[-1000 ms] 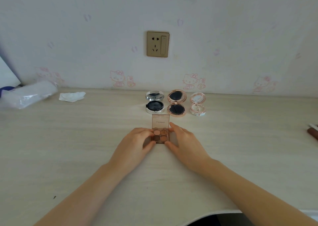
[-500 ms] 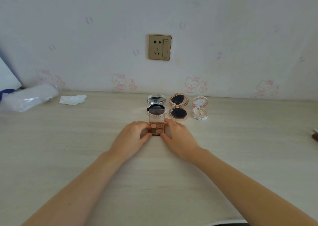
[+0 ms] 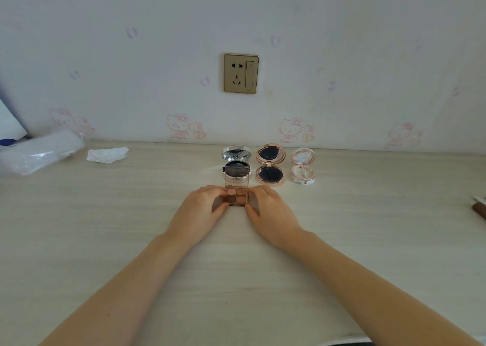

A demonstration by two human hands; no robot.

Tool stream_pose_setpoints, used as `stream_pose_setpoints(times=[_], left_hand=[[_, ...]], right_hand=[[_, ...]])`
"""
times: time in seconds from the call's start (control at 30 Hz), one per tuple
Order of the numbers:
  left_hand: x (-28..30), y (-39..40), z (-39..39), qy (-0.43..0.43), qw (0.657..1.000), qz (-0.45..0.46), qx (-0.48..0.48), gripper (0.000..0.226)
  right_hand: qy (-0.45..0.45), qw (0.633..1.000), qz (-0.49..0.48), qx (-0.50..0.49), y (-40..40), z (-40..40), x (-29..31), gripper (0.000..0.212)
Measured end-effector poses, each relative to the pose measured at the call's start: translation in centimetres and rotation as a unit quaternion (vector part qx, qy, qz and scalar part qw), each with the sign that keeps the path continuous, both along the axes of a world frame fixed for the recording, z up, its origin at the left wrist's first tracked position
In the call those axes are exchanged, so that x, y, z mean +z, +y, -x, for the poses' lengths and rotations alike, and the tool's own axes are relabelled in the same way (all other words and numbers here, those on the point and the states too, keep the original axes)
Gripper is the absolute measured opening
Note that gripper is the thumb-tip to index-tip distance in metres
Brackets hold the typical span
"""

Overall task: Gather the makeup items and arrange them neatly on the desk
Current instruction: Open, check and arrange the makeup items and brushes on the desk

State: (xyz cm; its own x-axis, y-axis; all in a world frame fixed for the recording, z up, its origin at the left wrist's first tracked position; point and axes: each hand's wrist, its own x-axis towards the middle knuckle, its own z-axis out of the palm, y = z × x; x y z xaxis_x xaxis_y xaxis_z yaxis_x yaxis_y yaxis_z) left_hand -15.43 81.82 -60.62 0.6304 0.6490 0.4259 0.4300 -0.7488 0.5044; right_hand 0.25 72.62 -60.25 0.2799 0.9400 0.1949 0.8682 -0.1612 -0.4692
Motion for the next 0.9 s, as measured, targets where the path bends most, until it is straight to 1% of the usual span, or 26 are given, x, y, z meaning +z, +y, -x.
stream_pose_setpoints(times=[0.23, 0.37, 0.47, 0.6, 0.67, 0.8, 0.9], left_hand=[[0.2, -0.1, 0.2, 0.005, 1.0, 0.009, 0.0, 0.022], [0.6, -0.5, 0.3, 0.008, 1.0, 0.005, 0.013, 0.027], [1.0, -1.2, -0.1, 0.014, 1.0, -0.018, 0.012, 0.027], [1.8, -3.1, -1.5, 0.016, 0.999, -0.043, -0.011, 0.022], [2.0, -4.3, -2.6, 0.023, 0.998, -0.053, -0.022, 0.024], [1.9, -6.8, -5.5, 0.057, 0.993, -0.086, -0.063, 0.031], [1.7, -9.0, -8.0, 0.07, 0.989, -0.084, -0.103, 0.035]], right_hand=[[-0.006, 1.0, 0.001, 0.013, -0.3, 0.1, 0.3, 0.033], [-0.017, 1.0, 0.016, 0.009, -1.1, -0.1, 1.0, 0.04], [-0.048, 0.998, 0.026, 0.012, -2.3, -0.7, 1.5, 0.046], [-0.113, 0.993, 0.03, 0.007, -4.9, -2.2, 2.0, 0.047], [-0.141, 0.989, 0.036, 0.001, -6.7, -3.2, 2.2, 0.048], [-0.176, 0.983, 0.04, -0.023, -10.8, -5.4, 2.5, 0.048], [-0.182, 0.981, 0.04, -0.05, -14.1, -7.2, 2.6, 0.048]])
